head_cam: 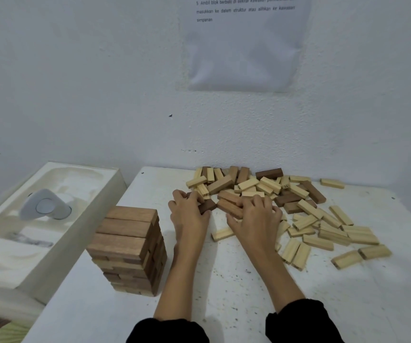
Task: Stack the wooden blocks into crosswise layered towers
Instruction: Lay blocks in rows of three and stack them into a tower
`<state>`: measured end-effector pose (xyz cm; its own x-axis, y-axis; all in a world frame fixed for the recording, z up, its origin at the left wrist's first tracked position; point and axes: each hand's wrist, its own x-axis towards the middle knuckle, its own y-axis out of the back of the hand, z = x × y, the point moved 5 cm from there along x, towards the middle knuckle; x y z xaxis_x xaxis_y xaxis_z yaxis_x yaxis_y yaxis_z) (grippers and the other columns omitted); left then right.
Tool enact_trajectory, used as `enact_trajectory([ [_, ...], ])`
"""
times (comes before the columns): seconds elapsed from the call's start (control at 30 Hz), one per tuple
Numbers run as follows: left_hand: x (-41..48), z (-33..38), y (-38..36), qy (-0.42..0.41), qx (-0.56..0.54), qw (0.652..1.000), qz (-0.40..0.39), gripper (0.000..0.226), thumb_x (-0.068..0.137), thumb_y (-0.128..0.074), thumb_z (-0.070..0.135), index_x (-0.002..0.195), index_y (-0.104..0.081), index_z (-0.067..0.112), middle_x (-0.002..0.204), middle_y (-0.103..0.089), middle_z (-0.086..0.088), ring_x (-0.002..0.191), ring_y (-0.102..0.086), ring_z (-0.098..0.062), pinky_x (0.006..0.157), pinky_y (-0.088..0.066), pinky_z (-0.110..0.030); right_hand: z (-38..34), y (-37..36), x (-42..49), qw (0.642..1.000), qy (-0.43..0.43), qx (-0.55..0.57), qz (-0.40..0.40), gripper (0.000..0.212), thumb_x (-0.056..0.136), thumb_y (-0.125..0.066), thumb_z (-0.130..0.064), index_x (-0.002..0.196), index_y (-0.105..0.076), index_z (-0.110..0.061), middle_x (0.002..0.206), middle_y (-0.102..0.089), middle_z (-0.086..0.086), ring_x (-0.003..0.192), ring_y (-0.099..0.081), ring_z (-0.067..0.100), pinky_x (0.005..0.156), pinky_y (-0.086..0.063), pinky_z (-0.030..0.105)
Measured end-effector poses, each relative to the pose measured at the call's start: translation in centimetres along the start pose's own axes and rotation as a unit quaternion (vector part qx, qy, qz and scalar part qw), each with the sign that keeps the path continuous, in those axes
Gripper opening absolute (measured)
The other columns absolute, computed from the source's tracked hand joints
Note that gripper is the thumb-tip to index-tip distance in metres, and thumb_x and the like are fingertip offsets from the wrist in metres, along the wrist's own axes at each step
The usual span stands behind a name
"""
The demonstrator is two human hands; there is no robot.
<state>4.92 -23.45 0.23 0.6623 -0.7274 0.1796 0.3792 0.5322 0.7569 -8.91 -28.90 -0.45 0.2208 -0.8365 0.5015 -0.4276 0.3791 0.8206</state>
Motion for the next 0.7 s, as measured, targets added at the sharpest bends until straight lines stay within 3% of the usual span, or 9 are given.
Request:
enact_trajectory([
  [0.1,0.0,0.1,-0.3,0.002,0.004,1.0,-0.016,0.026,0.085,-0.067,0.015,0.11,-0.059,0.015,0.121,-0.037,-0.007,0.107,-0.042,-0.025,0.09,-0.046,-0.039,0.2,-0.3,-0.1,1.0,-0.01,0.004,-0.024,0.027,0.07,-0.075,-0.041,0.084,-0.071,-0.019,0.084,-0.067,0.001,0.094,-0.052,0.025,0.086,-0.031,0.044],
  [0.2,0.0,0.1,-0.5,0.003,-0.006,1.0,-0.027,0.028,0.085,-0.066,0.013,0.113,-0.06,0.013,0.119,-0.04,-0.009,0.106,-0.048,-0.026,0.092,-0.046,-0.041,0.3,0.0,-0.3,1.0,-0.006,0.01,0.005,0.023,0.062,-0.082,-0.036,0.076,-0.072,-0.02,0.076,-0.066,-0.001,0.086,-0.055,0.025,0.087,-0.025,0.043],
  [0.4,-0.1,0.5,-0.1,-0.006,-0.037,0.999,-0.021,0.026,0.078,-0.071,0.009,0.103,-0.068,0.015,0.113,-0.045,-0.006,0.101,-0.05,-0.025,0.09,-0.046,-0.037,1.7,2.3,-0.8,0.993,-0.009,0.073,0.093,0.026,0.067,-0.08,-0.036,0.088,-0.072,-0.022,0.082,-0.066,-0.004,0.085,-0.056,0.023,0.091,-0.029,0.044],
  [0.6,-1.1,3.3,0.7,-0.078,-0.071,0.994,-0.024,0.03,0.071,-0.074,0.002,0.097,-0.069,0.016,0.112,-0.047,-0.008,0.1,-0.052,-0.028,0.089,-0.047,-0.039,4.1,4.5,-3.2,0.991,-0.035,0.092,0.087,0.029,0.065,-0.082,-0.034,0.089,-0.073,-0.02,0.084,-0.067,-0.002,0.087,-0.057,0.026,0.089,-0.035,0.047],
  [0.7,-2.3,5.0,0.7,-0.123,-0.064,0.989,-0.048,0.032,0.07,-0.074,0.002,0.099,-0.07,0.015,0.107,-0.046,-0.004,0.101,-0.052,-0.024,0.086,-0.045,-0.032,5.7,5.6,-4.9,0.993,-0.052,0.076,0.072,0.03,0.063,-0.084,-0.033,0.087,-0.073,-0.02,0.083,-0.067,-0.001,0.086,-0.058,0.027,0.089,-0.035,0.046],
])
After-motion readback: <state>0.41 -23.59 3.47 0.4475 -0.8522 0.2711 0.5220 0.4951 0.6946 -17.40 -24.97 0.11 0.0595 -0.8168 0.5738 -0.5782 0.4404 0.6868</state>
